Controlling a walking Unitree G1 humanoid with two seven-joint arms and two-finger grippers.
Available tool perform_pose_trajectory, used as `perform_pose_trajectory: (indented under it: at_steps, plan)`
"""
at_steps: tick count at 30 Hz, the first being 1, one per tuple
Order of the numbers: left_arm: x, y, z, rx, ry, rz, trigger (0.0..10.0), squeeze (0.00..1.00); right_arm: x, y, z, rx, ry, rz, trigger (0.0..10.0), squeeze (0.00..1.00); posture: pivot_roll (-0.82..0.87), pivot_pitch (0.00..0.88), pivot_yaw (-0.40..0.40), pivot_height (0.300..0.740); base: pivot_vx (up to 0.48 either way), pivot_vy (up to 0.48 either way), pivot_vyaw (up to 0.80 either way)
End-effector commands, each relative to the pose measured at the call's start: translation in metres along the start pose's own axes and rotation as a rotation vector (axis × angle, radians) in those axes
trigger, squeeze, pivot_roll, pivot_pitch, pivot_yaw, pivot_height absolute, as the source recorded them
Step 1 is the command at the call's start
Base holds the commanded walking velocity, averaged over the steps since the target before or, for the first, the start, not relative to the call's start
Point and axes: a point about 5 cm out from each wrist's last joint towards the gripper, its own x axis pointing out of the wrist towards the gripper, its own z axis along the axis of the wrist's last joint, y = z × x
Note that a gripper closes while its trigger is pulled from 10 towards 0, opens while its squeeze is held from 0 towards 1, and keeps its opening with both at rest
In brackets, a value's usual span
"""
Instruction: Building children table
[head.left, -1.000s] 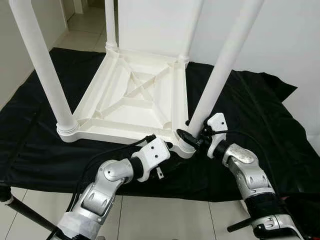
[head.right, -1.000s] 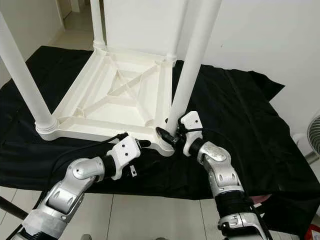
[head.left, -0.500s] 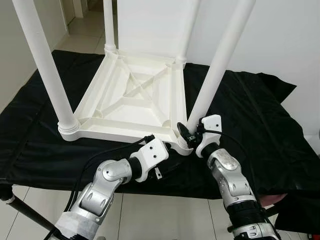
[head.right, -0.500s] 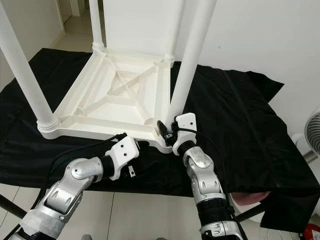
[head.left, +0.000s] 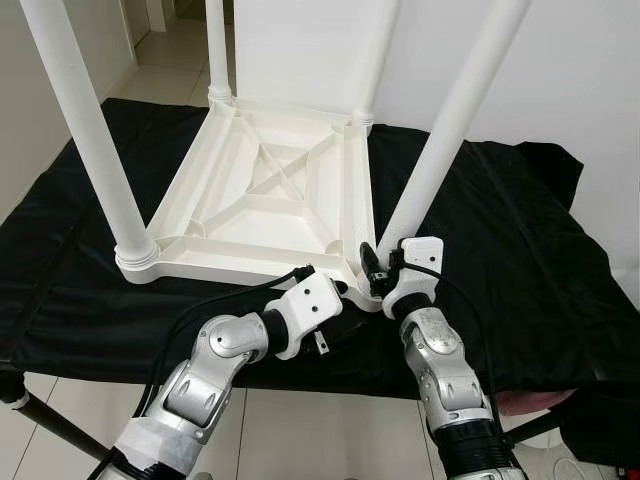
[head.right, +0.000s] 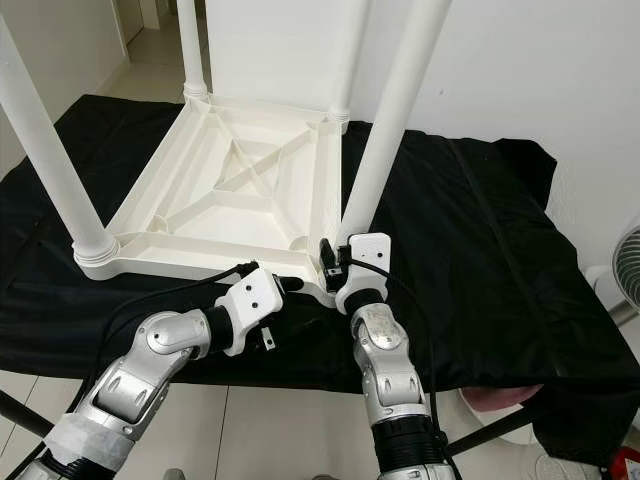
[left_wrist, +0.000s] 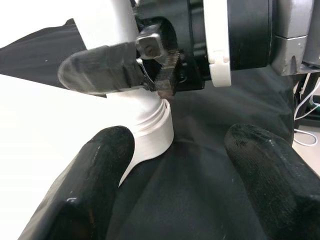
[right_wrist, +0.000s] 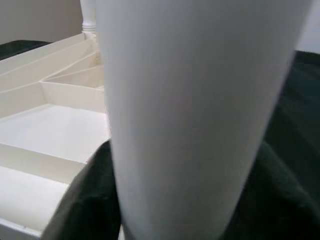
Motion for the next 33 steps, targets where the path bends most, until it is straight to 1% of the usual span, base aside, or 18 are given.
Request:
perform_pose_trajectory:
  at_steps: [1,4,5,11,14,17,19,20,22,25,27,29,30,31,32,33]
  plan:
    - [0.003,0.005,0.002,0.006,-0.003,0.061,10.0,0.00,-0.002,-0.005,-0.005,0.009,0.025,-0.014,10.0,1.00,0.01,0.023,-0.082,0.740,0.000,0.000,0.00]
    - [0.003,0.013,0.003,0.019,-0.004,0.112,10.0,0.00,-0.005,-0.009,-0.006,0.009,0.023,-0.009,10.0,1.00,0.02,0.022,-0.087,0.740,0.000,0.000,0.00]
    - [0.002,0.015,0.003,0.019,-0.005,0.121,10.0,0.00,-0.006,-0.007,-0.007,0.005,0.022,0.006,10.0,0.00,0.02,0.019,-0.085,0.740,0.000,0.000,0.00]
    - [-0.001,0.022,0.003,0.028,0.001,0.156,10.0,0.00,-0.013,0.000,-0.009,0.004,0.005,0.044,10.0,0.00,0.02,0.016,-0.083,0.740,0.000,0.000,0.00]
    - [-0.001,0.025,0.002,0.045,0.013,0.169,10.0,0.00,-0.019,0.000,-0.010,-0.006,-0.003,0.058,10.0,0.00,0.02,0.016,-0.086,0.740,0.000,0.000,0.00]
    - [-0.001,0.026,0.001,0.050,0.015,0.171,10.0,0.00,-0.021,0.000,-0.011,-0.014,-0.005,0.063,10.0,0.00,0.02,0.015,-0.086,0.740,0.000,0.000,0.00]
    - [-0.002,0.027,0.001,0.052,0.011,0.171,10.0,0.00,-0.026,-0.002,-0.010,-0.025,-0.021,0.071,10.0,0.00,0.02,0.014,-0.084,0.740,0.000,0.000,0.00]
    - [-0.002,0.028,0.001,0.051,0.009,0.172,10.0,0.00,-0.031,-0.006,-0.009,-0.038,-0.044,0.074,10.0,0.00,0.01,0.014,-0.083,0.740,0.000,0.000,0.00]
    - [-0.002,0.029,0.000,0.051,0.010,0.173,10.0,0.00,-0.034,-0.007,-0.009,-0.042,-0.051,0.077,10.0,0.00,0.01,0.014,-0.083,0.740,0.000,0.000,0.00]
    - [-0.005,0.031,0.001,0.051,-0.001,0.184,10.0,0.00,-0.042,-0.012,-0.008,-0.047,-0.070,0.069,10.0,0.00,0.00,0.016,-0.082,0.740,0.000,0.000,0.00]
    - [-0.006,0.033,0.001,0.049,-0.003,0.189,10.0,0.00,-0.045,-0.013,-0.007,-0.047,-0.078,0.067,10.0,0.00,0.00,0.017,-0.081,0.740,0.000,0.000,0.00]
    - [-0.007,0.035,-0.001,0.050,0.000,0.188,10.0,0.00,-0.054,-0.013,-0.008,-0.046,-0.075,0.081,10.0,0.00,0.00,0.021,-0.078,0.740,0.000,0.000,0.00]
    - [-0.007,0.035,-0.001,0.050,0.000,0.188,10.0,0.00,-0.054,-0.013,-0.008,-0.046,-0.075,0.081,10.0,0.00,0.00,0.021,-0.078,0.740,0.000,0.000,0.00]
    - [-0.009,0.038,-0.002,0.059,0.008,0.184,10.0,0.00,-0.062,-0.013,-0.011,-0.052,-0.058,0.110,10.0,0.00,0.00,0.025,-0.072,0.740,0.000,0.000,0.00]
    - [-0.009,0.038,-0.002,0.059,0.008,0.184,10.0,0.00,-0.062,-0.013,-0.011,-0.052,-0.058,0.110,10.0,0.00,0.00,0.025,-0.072,0.740,0.000,0.000,0.00]
    - [-0.010,0.040,-0.003,0.065,0.012,0.182,10.0,0.00,-0.066,-0.012,-0.013,-0.056,-0.047,0.128,10.0,0.00,0.00,0.025,-0.072,0.740,0.000,0.000,0.00]
